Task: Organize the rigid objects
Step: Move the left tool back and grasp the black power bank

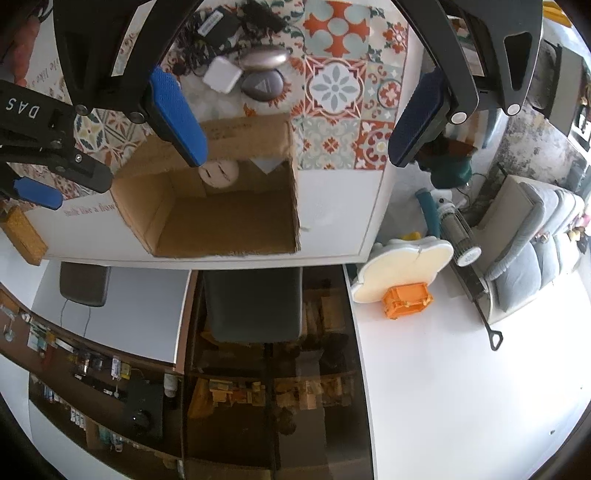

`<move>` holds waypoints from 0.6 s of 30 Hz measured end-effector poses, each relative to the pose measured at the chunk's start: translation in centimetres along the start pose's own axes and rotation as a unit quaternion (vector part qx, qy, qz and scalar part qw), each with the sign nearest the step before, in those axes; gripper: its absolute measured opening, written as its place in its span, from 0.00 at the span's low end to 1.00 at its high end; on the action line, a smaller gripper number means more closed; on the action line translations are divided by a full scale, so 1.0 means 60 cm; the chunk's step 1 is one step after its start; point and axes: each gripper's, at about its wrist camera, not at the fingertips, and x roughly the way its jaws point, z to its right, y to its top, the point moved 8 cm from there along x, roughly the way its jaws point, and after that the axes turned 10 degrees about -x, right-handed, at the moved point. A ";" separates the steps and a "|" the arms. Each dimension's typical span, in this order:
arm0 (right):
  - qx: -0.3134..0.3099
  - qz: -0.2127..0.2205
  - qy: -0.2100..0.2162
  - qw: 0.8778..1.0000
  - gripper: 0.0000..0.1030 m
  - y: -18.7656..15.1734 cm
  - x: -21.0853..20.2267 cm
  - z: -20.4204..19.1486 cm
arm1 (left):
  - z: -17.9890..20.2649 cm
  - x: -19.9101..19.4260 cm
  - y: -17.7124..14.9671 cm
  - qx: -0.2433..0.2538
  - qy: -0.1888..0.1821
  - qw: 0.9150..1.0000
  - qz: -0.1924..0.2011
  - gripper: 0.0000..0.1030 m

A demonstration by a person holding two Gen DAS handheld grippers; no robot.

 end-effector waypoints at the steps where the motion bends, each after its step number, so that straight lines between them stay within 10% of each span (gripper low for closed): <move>1: 0.000 0.000 -0.001 1.000 0.83 -0.005 -0.004 -0.003 | -0.001 -0.005 -0.007 0.000 -0.003 1.000 -0.001 0.97; 18: 0.011 -0.009 0.004 1.000 0.83 -0.118 -0.055 -0.048 | -0.017 -0.051 -0.107 0.019 -0.025 0.999 -0.027 0.97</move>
